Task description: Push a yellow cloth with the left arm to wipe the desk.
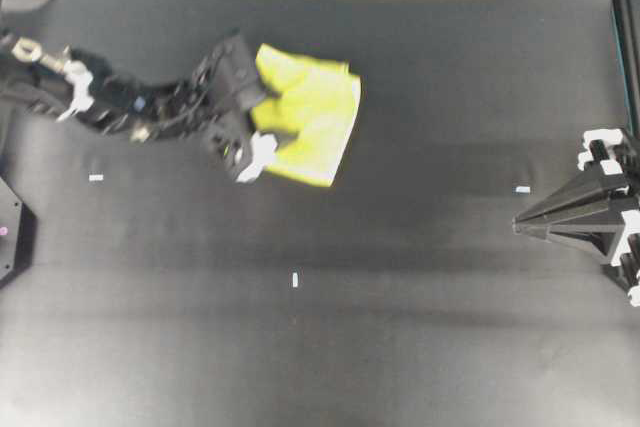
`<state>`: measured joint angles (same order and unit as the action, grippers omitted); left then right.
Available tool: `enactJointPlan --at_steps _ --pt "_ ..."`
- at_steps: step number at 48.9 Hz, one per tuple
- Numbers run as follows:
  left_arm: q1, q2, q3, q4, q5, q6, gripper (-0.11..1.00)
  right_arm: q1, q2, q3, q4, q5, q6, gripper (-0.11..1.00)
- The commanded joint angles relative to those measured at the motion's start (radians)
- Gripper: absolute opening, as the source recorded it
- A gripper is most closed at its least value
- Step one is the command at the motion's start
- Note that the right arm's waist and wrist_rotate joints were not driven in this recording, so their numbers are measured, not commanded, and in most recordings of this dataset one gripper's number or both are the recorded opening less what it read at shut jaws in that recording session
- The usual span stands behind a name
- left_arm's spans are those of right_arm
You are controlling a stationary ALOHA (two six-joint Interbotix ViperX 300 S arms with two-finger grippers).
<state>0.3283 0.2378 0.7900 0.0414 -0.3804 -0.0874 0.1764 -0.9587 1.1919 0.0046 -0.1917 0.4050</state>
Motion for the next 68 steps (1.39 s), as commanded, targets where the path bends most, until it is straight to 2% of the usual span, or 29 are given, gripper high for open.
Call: enactJointPlan --at_steps 1,8,24,46,59,68 --pt "-0.057 -0.054 0.061 0.003 -0.043 -0.031 0.87 0.000 0.008 -0.005 0.006 -0.005 0.000 0.00" --pt "-0.120 -0.104 0.144 0.003 -0.064 -0.066 0.87 0.002 0.008 -0.005 0.008 -0.006 0.000 0.00" --pt "-0.296 -0.141 0.250 0.002 -0.071 -0.071 0.87 0.002 0.006 -0.005 0.008 -0.005 0.000 0.00" --pt "-0.566 -0.156 0.258 0.002 -0.038 -0.069 0.87 0.000 0.003 -0.005 0.008 -0.005 -0.002 0.00" --pt "-0.712 -0.176 0.256 0.003 0.048 -0.072 0.87 0.000 0.003 -0.005 0.008 -0.005 -0.002 0.00" --pt "-0.775 -0.184 0.249 0.003 0.060 -0.074 0.87 0.002 0.003 -0.005 0.008 -0.005 -0.002 0.00"
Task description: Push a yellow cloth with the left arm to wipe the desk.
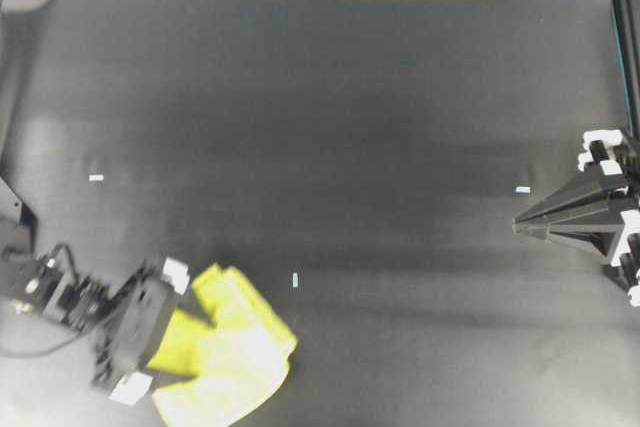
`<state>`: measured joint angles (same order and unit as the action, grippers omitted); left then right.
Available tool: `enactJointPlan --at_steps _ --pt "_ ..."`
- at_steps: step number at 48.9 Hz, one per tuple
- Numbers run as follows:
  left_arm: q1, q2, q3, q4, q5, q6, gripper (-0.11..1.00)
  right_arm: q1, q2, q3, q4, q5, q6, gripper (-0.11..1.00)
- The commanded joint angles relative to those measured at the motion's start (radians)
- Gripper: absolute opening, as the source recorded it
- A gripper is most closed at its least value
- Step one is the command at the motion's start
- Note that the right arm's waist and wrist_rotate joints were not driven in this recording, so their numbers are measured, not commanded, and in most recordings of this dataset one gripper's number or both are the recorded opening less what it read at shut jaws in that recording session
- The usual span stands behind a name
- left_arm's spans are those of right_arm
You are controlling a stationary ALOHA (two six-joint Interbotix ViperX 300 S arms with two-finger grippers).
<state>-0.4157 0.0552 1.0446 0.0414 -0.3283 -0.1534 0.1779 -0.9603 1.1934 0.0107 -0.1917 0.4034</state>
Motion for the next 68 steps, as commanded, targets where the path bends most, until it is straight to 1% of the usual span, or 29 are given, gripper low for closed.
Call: enactJointPlan --at_steps 1,17,31,38,51,56,68 --pt "-0.034 -0.002 -0.006 0.002 0.008 -0.008 0.87 0.000 0.005 -0.006 0.002 -0.006 0.000 0.00" --pt "-0.026 -0.014 -0.015 0.003 0.003 -0.006 0.87 -0.002 0.005 -0.006 0.002 -0.005 0.002 0.00" --pt "-0.014 -0.118 -0.011 0.003 0.015 0.011 0.87 -0.002 0.003 -0.006 0.002 -0.006 0.002 0.00" --pt "-0.014 -0.193 -0.008 0.003 0.066 0.032 0.87 0.000 0.003 -0.006 0.000 -0.005 0.002 0.00" --pt "-0.012 -0.331 0.000 0.003 0.210 0.055 0.87 -0.002 0.002 -0.002 0.002 -0.005 0.000 0.00" --pt "-0.006 -0.359 0.008 0.003 0.227 0.055 0.87 0.000 0.003 0.000 0.002 -0.006 0.000 0.00" --pt "0.006 -0.391 0.034 0.003 0.227 0.055 0.87 0.000 0.002 0.002 0.002 -0.005 0.000 0.00"
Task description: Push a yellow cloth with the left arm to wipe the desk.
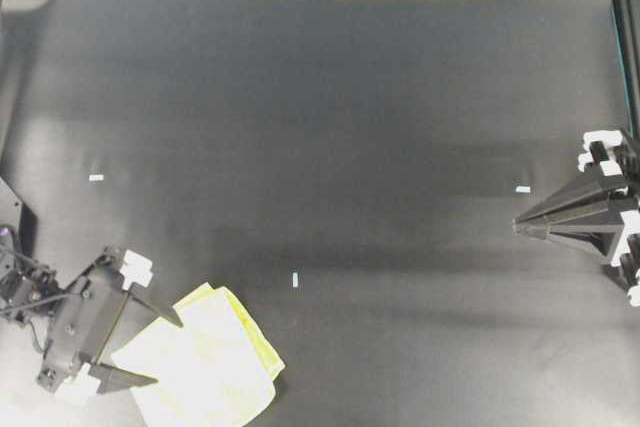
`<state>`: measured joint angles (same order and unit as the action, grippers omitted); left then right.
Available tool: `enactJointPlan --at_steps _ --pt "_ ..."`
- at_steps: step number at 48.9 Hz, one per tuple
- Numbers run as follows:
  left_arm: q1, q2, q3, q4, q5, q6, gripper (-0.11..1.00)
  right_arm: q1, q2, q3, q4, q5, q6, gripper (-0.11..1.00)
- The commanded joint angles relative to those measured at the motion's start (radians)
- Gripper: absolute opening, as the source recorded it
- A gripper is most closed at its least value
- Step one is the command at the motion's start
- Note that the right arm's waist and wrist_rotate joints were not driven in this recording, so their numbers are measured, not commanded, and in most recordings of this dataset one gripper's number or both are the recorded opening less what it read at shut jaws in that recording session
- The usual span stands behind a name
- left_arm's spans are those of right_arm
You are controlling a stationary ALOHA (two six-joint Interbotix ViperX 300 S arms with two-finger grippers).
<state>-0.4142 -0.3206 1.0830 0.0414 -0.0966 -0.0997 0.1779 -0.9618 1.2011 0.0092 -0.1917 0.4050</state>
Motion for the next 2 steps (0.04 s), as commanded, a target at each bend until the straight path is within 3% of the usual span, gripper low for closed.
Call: enactJointPlan --at_steps 1,2 --pt "0.005 -0.017 -0.003 0.003 -0.005 0.002 0.87 0.000 0.005 -0.006 0.003 -0.005 0.000 0.00" --pt "0.005 -0.018 -0.003 0.003 -0.005 0.002 0.87 0.000 0.005 -0.005 0.003 -0.006 0.000 0.00"
